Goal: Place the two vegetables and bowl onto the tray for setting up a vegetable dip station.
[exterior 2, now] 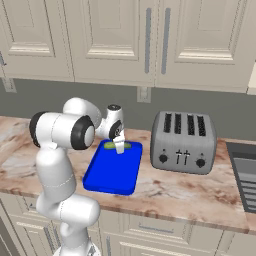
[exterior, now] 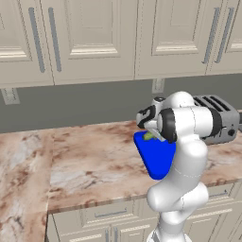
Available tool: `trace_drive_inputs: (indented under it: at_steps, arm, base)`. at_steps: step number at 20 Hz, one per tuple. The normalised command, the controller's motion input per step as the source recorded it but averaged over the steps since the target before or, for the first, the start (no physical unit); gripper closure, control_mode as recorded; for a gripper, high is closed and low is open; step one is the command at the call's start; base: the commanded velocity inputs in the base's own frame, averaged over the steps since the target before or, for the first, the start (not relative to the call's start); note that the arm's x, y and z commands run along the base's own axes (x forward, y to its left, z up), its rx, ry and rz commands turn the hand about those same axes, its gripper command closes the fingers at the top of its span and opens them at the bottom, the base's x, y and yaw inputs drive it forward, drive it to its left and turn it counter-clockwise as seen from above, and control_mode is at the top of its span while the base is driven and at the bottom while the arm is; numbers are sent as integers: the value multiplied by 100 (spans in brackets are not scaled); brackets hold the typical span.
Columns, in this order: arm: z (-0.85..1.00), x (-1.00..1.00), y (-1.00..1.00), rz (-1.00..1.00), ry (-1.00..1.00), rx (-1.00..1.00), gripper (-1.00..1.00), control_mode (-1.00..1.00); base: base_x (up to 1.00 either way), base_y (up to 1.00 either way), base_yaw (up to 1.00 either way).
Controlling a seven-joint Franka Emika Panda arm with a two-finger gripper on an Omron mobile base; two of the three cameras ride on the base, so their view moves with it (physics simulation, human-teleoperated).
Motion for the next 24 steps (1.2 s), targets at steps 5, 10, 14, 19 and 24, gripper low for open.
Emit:
trace_drive_inputs:
  at_steps: [5, 10, 14, 19, 24]
  arm:
    - [0, 7, 0, 0, 0, 0, 100, -100]
    - [0, 12, 0, 0, 1, 0, -100, -100]
    - [0, 0, 0, 0, 0, 0, -100, -100]
    - [0, 0, 0, 0, 0, 0, -100, -100]
    - [0, 0, -1, 0, 0, 0, -100, -100]
  base:
    - [0, 0, 0]
    - [0, 0, 0]
    - [0, 0, 0]
    - [0, 0, 0]
    - [0, 0, 0]
